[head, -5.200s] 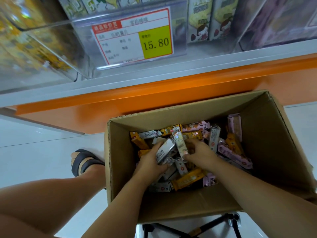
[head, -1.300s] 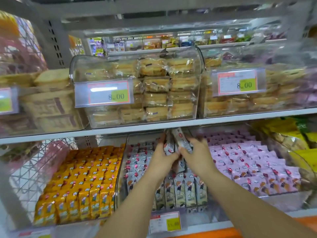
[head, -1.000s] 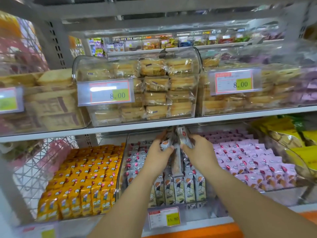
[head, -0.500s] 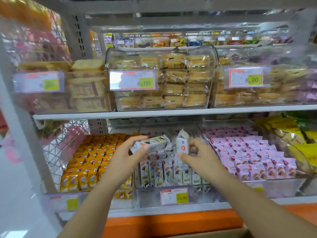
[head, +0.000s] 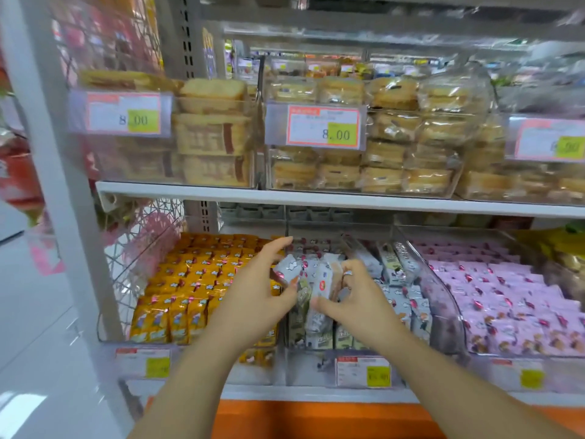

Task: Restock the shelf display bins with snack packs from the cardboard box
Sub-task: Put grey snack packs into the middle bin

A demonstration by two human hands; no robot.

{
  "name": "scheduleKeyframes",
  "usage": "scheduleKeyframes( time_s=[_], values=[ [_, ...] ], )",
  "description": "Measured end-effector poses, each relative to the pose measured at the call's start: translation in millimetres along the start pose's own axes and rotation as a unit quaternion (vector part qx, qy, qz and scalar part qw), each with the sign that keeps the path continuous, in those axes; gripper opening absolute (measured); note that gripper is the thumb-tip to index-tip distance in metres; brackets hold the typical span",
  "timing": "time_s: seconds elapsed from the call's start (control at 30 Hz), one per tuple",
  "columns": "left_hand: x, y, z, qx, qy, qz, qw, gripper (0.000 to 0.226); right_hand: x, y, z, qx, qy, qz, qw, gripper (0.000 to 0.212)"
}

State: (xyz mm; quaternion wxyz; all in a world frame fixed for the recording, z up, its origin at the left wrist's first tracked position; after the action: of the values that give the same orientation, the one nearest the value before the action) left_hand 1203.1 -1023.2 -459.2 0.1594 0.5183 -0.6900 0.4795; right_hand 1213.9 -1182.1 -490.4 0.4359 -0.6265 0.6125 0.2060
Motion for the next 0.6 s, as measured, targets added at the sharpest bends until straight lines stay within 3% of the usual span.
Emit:
scheduleKeyframes(
  time_s=[0.13,0.27,0.47,0.6],
  values=[
    [3,-1,3,0.024,0.005,0.019,1.0,0.052,-3,-1,4,-0.018,-0.028,0.004,0.999,0.065],
    [3,1,-5,0.059,0.038,0.0,0.998,0.043,1,-1,-7,-0.06,-0.102,0.023,0.993,0.044],
    [4,4,1,0.026,0.046,-0.004,0.999,0.043,5,7,-24,-0.108,-0.104,0.031,0.988,0.055],
    [5,6,5,0.015,0.029,0.005,0.999,0.043,1,12,-23,-0.143,-0.109,0.034,0.983,0.034]
  ],
)
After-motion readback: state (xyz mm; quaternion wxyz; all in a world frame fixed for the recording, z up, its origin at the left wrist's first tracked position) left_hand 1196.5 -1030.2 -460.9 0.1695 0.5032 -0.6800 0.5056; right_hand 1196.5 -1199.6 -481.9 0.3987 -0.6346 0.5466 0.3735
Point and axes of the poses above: each hand's wrist, its own y-axis away from the middle knuckle, its own z-axis out of the palm, x = y × z, the point moved 8 cm from there along -y, towards the middle knuckle, and after that the axes turned 12 degrees about x, right-handed, at the moved point
